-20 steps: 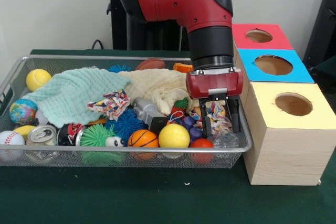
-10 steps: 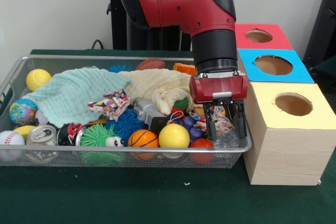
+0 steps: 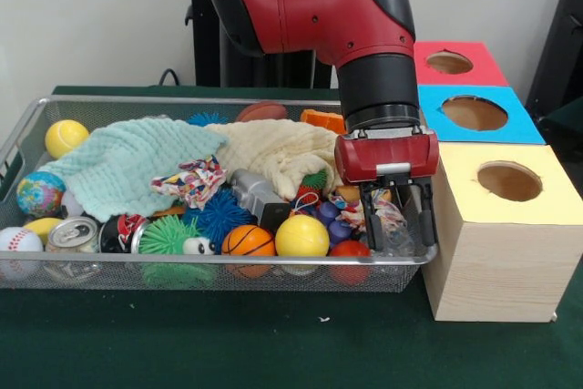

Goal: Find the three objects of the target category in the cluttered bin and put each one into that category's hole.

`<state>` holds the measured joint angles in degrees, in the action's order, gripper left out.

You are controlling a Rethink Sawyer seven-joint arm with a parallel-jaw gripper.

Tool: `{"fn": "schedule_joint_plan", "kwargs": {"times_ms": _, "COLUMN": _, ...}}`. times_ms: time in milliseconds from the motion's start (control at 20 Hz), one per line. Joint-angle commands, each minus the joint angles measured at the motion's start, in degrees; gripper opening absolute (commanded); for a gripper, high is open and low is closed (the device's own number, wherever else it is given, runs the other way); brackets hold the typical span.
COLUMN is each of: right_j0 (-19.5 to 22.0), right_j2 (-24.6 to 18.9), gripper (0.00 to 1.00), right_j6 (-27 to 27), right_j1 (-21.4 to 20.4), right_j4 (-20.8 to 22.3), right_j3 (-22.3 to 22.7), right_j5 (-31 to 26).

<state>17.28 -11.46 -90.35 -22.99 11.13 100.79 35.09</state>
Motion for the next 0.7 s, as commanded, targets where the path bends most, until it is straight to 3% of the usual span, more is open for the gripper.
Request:
{"fn": "schedule_joint_plan", "kwargs": {"times_ms": 50, "right_j0": -0.1, "right_j2": 0.0, "gripper": 1.0, "right_j6": -9.6, "right_j1": 1.7, "right_j4": 1.6, "right_j3": -3.8, "right_j5": 1.4}}
{"fn": "schedule_joint_plan", "kwargs": {"times_ms": 700, "right_j0": -1.8, "right_j2": 2.7, "gripper": 1.0, "right_j6": -7.3, "right_j1": 1.5, "right_j4": 0.8, "right_j3": -4.0, "right_j5": -4.3}}
